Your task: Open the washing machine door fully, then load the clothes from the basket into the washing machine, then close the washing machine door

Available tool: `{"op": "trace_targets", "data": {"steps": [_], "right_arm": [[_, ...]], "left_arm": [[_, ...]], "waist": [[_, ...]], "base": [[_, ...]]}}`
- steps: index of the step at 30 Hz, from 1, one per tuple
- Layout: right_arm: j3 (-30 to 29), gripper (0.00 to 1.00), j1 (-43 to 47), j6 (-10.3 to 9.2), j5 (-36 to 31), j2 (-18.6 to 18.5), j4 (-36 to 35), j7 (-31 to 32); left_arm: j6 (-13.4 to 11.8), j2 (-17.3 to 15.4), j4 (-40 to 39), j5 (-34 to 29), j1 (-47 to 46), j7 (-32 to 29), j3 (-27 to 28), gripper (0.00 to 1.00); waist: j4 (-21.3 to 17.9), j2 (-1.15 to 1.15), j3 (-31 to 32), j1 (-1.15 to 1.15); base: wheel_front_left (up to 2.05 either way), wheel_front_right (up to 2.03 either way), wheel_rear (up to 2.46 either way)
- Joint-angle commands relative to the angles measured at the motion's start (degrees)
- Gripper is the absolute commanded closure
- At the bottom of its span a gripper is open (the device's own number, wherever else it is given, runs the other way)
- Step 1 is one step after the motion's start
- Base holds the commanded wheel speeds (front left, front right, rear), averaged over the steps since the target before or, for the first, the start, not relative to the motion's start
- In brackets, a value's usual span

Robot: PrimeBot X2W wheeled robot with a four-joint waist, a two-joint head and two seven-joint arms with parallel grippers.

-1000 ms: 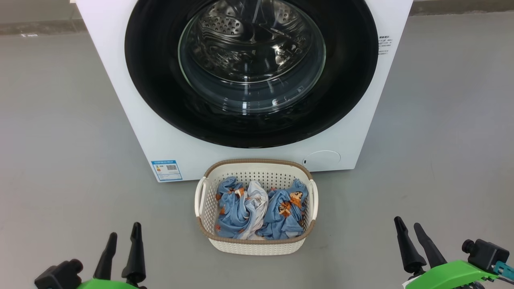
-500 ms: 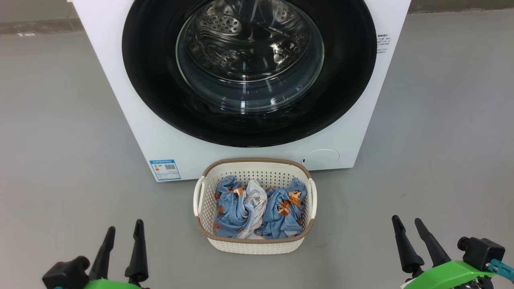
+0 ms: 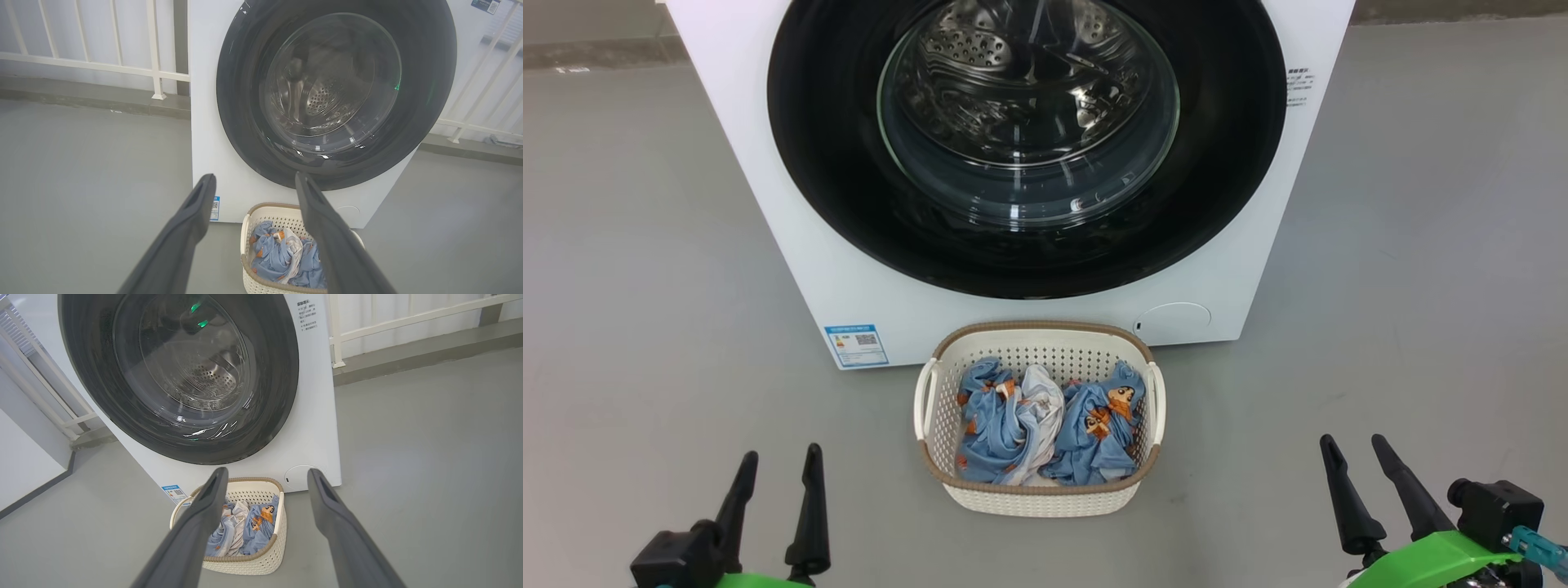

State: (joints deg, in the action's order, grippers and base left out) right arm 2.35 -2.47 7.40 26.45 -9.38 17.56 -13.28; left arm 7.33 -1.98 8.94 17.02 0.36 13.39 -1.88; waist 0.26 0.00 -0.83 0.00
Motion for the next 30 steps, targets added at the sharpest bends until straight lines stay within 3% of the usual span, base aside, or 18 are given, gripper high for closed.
{"op": "trace_targets", "data": {"steps": [1, 6, 30], "right_arm": [[1.1, 0.00, -2.1, 0.09, -2.0, -1.1, -1.7, -0.9], [1.1, 0.00, -2.0, 0.09, -4.8, -1.3, -2.0, -1.7], [-0.3, 0.00, -1.7, 0.09, -4.7, -0.5, -2.7, -1.7]], "left_arm": [[0.1, -1.0, -1.8, -2.0, -0.6, 0.8, 1.6, 0.00], [0.2, -1.2, -1.5, -5.1, -0.5, 1.6, 1.7, 0.00], [0.2, -1.1, 1.6, -6.1, -1.5, 1.6, 4.2, 0.00]], "waist": [[0.0, 0.00, 0.0, 0.00], [-0.1, 0.00, 0.0, 0.00], [-0.5, 0.00, -0.7, 0.00]], "base": [[0.00, 0.00, 0.00], [0.00, 0.00, 0.00], [0.10, 0.10, -0.21]]}}
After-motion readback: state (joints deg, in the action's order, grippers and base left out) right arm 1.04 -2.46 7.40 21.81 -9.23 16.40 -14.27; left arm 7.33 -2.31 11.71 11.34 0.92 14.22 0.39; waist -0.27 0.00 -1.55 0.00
